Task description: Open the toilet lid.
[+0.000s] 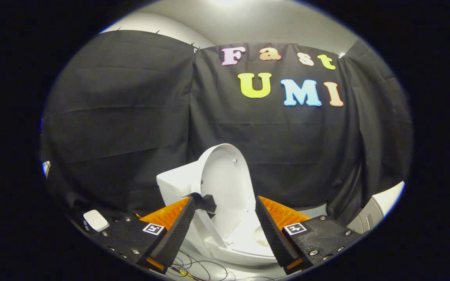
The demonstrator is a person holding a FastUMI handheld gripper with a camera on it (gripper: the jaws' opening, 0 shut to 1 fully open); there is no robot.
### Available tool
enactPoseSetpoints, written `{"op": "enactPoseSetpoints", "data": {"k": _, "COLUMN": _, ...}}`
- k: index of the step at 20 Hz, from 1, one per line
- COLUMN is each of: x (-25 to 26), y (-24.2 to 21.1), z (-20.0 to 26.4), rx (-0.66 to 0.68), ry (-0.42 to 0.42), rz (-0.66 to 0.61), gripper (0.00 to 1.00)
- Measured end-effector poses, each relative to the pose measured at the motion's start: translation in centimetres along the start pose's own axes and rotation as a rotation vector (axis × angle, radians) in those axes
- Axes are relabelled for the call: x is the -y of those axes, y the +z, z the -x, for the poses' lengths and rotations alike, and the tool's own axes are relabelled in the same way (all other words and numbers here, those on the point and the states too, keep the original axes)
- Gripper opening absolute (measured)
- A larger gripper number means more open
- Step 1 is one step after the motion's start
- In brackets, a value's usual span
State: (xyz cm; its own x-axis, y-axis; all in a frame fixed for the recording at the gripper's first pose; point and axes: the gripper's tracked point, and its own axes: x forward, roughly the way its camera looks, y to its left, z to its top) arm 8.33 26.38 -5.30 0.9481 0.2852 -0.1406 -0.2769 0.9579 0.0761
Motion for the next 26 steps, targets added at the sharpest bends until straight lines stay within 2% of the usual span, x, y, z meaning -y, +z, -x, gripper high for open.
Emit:
{"op": "enactPoseSetpoints", "data": {"k": 2, "x": 1.8, "y": 0.9, "z": 0.6, "rx": 0.028, "ry": 0.026, "rz": 0.011, "gripper": 0.95}}
{"op": "enactPoseSetpoints", "data": {"k": 6, "x": 7.3, "y": 2.6, "z": 2.2, "rx": 0.075, "ry": -0.002, "rz": 0.076, "gripper": 0.95}}
{"op": "enactPoseSetpoints", "data": {"k": 10, "x": 11.9, "y": 3.0, "z": 4.6, "rx": 0.096, "ry": -0.042, "rz": 0.073, "gripper": 0.95}}
{"op": "enactPoseSetpoints", "data": {"k": 13, "x": 13.2, "y": 3.6, "z": 6.2, "rx": 0.11, "ry": 0.016, "rz": 0.081, "gripper": 0.95}}
{"op": "enactPoseSetpoints", "data": {"k": 16, "x": 17.8, "y": 4.3, "z": 8.5, "rx": 0.094, "ry": -0.051, "rz": 0.17, "gripper": 0.95}}
{"op": "enactPoseSetpoints", "data": {"k": 18, "x": 19.8, "y": 4.4, "z": 9.6, "rx": 0.09, "ry": -0.092, "rz": 0.175, "gripper": 0.95}}
{"op": "enactPoseSetpoints", "data": {"k": 23, "x": 21.9, "y": 3.1, "z": 12.4, "rx": 0.071, "ry": -0.131, "rz": 0.168, "gripper": 0.95}}
{"op": "enactPoseSetpoints", "data": {"k": 26, "x": 21.1, "y": 2.1, "z": 13.5, "rx": 0.061, "ry": -0.118, "rz": 0.129, "gripper": 0.95}}
